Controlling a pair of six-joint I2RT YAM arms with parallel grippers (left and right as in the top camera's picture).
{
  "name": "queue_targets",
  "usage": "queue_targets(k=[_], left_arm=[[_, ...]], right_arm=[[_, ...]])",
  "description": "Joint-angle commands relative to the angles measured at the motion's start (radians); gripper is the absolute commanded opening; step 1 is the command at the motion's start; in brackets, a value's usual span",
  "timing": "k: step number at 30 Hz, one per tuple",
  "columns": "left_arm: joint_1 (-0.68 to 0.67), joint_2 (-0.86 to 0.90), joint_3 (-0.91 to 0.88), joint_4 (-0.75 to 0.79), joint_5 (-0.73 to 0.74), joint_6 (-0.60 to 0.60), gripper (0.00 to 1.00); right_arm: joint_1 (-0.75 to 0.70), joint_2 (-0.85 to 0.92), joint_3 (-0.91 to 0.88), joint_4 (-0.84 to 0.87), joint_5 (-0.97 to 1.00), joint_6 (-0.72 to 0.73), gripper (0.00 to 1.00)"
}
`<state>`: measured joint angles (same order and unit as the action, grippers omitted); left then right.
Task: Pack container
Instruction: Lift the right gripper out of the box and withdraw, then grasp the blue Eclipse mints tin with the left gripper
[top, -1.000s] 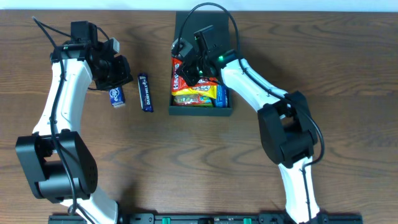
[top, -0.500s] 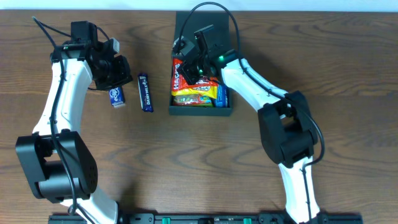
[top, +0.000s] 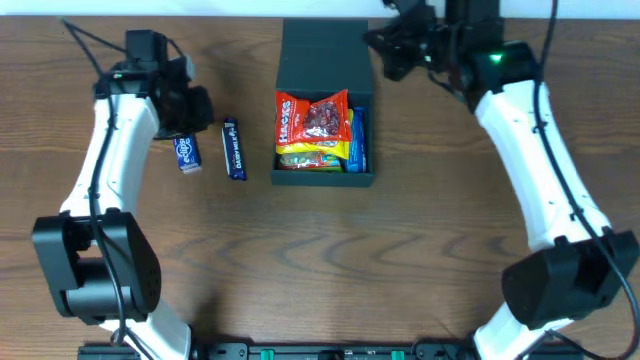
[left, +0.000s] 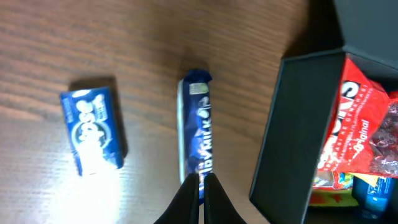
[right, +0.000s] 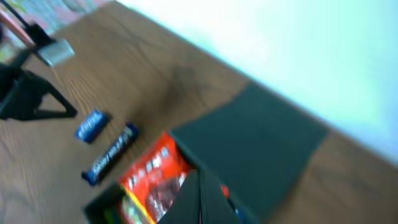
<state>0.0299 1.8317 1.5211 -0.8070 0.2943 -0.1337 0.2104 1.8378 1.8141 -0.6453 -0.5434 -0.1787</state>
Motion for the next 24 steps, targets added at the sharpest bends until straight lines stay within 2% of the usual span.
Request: queue_targets(k=[1, 6, 11, 14, 15, 18, 19, 24], left_arm=[[-0.050, 0.011, -0.012, 0.013, -0.096, -0.005, 0.06], [-0.104, 0.079, -0.013, 0.035, -0.302, -0.040, 0.06], [-0.051, 0.127, -0.013, 0.019, -0.339, -0.050, 0.06], [0.014, 0.127, -0.013, 0.019, -0.324, -0.009, 0.06], [0.030, 0.130, -0.013, 0.019, -0.317, -0.001, 0.11], [0.065, 0.138, -0.013, 0.022, -0.274, -0.001, 0.59], [0.072, 0.146, -0.014, 0.023, -0.275, -0.001, 0.64], [0.085, 0.195, -0.014, 0.026, -0.266, 0.011, 0.64]], right_arm=[[-0.051, 0.025, -0.010, -0.053, -0.006, 0.010, 0.02], [-0.105, 0.026, -0.010, -0.129, -0.006, 0.010, 0.02], [-0.119, 0.026, -0.010, -0.169, -0.006, 0.009, 0.02], [-0.118, 0.026, -0.010, -0.171, -0.006, 0.009, 0.02], [-0.118, 0.026, -0.010, -0.171, -0.006, 0.006, 0.02], [-0.118, 0.026, -0.010, -0.167, -0.006, 0.006, 0.02], [-0.118, 0.026, -0.010, -0.167, -0.006, 0.006, 0.02], [-0.118, 0.026, -0.010, -0.167, -0.006, 0.006, 0.02]])
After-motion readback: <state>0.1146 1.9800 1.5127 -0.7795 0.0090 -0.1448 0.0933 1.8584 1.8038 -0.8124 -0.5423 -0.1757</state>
